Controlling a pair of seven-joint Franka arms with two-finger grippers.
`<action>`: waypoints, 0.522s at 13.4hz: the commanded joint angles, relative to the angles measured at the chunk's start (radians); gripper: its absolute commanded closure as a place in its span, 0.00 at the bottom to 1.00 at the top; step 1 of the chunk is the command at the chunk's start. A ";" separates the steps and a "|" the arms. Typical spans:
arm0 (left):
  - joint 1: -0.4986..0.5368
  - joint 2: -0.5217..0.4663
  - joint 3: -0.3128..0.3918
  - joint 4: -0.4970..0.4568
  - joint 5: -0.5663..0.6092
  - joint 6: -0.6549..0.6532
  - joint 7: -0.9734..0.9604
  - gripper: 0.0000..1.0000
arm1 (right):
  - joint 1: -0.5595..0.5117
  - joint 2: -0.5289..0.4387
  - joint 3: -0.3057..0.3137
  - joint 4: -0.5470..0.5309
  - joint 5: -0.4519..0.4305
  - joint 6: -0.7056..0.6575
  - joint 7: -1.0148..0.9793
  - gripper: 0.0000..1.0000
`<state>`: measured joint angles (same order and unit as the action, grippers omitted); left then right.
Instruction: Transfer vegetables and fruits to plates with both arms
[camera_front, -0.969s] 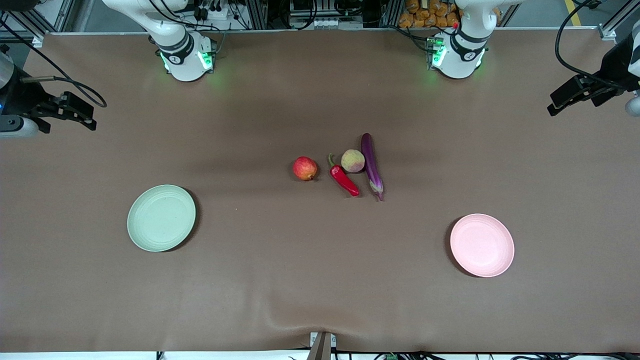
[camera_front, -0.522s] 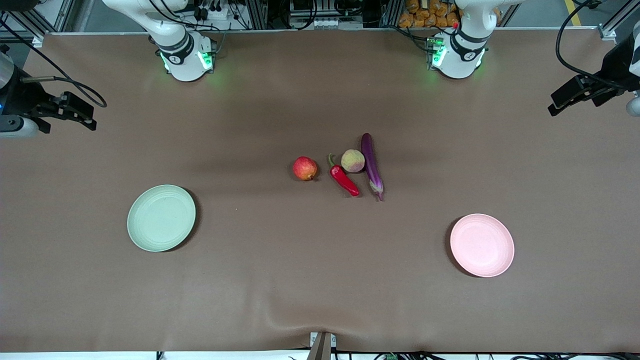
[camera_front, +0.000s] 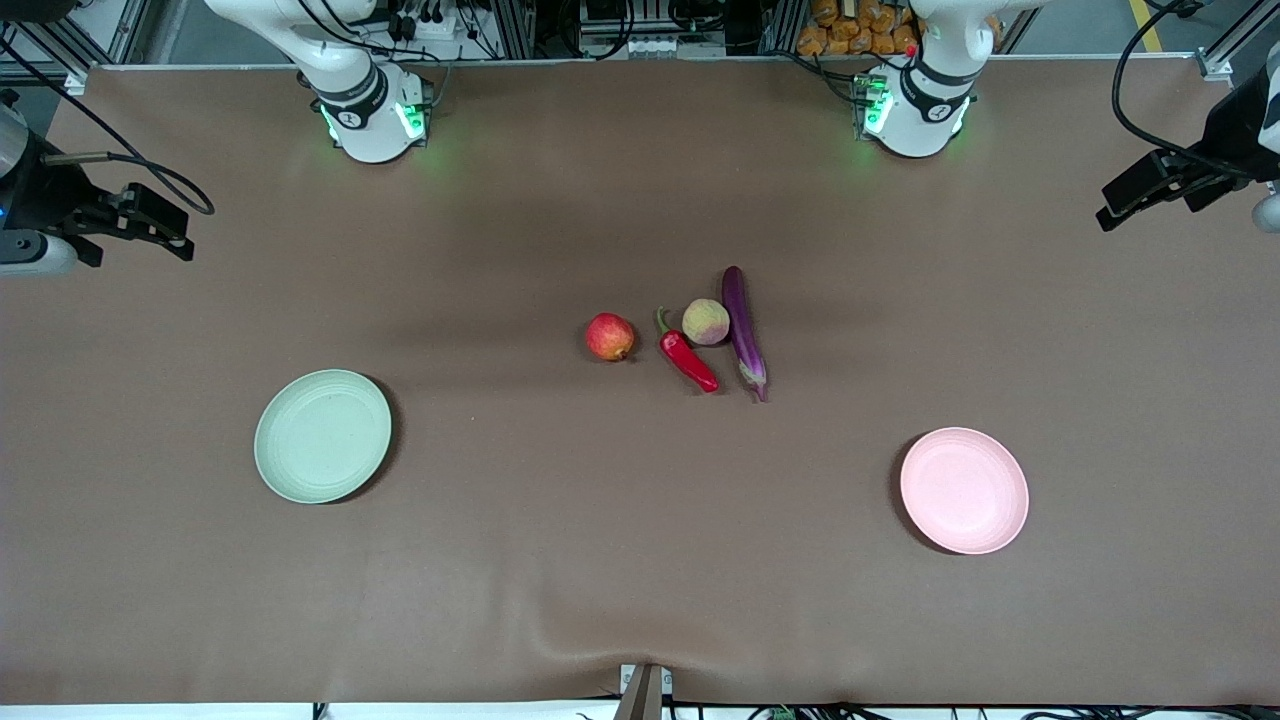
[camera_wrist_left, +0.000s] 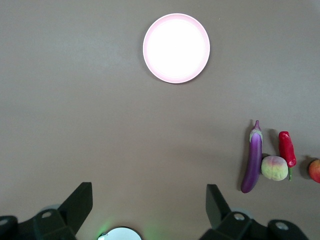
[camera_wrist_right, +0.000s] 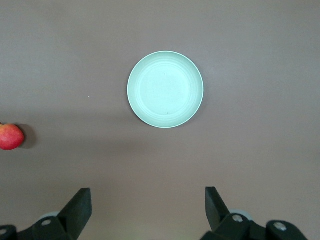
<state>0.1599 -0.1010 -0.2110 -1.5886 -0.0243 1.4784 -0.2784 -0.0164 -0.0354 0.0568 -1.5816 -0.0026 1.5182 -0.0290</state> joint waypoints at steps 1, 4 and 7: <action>0.012 -0.006 -0.007 0.004 0.001 -0.017 0.021 0.00 | -0.014 0.012 0.005 0.023 0.024 -0.009 -0.009 0.00; 0.012 -0.006 -0.007 0.001 0.001 -0.018 0.019 0.00 | -0.014 0.012 0.005 0.023 0.024 -0.009 -0.009 0.00; 0.010 -0.006 -0.008 -0.004 0.001 -0.017 0.018 0.00 | -0.014 0.012 0.005 0.023 0.024 -0.007 -0.009 0.00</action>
<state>0.1599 -0.1010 -0.2111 -1.5927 -0.0243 1.4742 -0.2784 -0.0167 -0.0339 0.0567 -1.5816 -0.0004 1.5182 -0.0290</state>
